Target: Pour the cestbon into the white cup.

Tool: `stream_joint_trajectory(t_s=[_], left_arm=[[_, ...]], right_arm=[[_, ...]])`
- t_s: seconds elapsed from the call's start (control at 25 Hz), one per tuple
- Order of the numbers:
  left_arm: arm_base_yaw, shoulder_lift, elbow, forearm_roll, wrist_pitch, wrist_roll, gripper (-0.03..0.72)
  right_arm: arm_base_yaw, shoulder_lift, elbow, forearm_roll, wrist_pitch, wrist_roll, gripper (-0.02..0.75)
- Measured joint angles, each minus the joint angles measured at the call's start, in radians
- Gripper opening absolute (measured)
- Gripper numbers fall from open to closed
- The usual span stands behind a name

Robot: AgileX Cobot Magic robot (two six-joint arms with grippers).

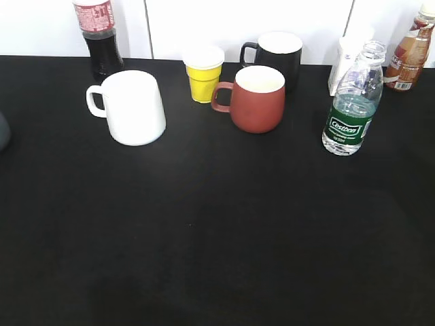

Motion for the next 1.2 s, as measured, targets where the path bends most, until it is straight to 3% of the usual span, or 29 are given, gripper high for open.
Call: stream_joint_trajectory(t_s=[0.2,0.36,0.48,0.64,0.8,1.2], left_arm=[[0.000,0.000,0.000,0.000,0.000,0.000,0.243],[0.000,0.000,0.000,0.000,0.000,0.000,0.240],[0.000,0.000,0.000,0.000,0.000,0.000,0.238],[0.000,0.000,0.000,0.000,0.000,0.000,0.238],[0.000,0.000,0.000,0.000,0.000,0.000,0.238],[0.000,0.000,0.000,0.000,0.000,0.000,0.238]], right_arm=[[0.000,-0.174,0.020,0.680,0.318,-0.621,0.576],[0.000,-0.460,0.020,0.992,0.651,-0.834,0.576],[0.000,-0.674,-0.016,1.102,1.043,-0.975,0.576],[0.000,-0.899,0.001,1.216,1.289,-1.030,0.576],[0.000,-1.054,0.011,1.169,1.325,-1.038,0.575],[0.000,-1.061,0.013,1.151,1.327,-1.028,0.575]])
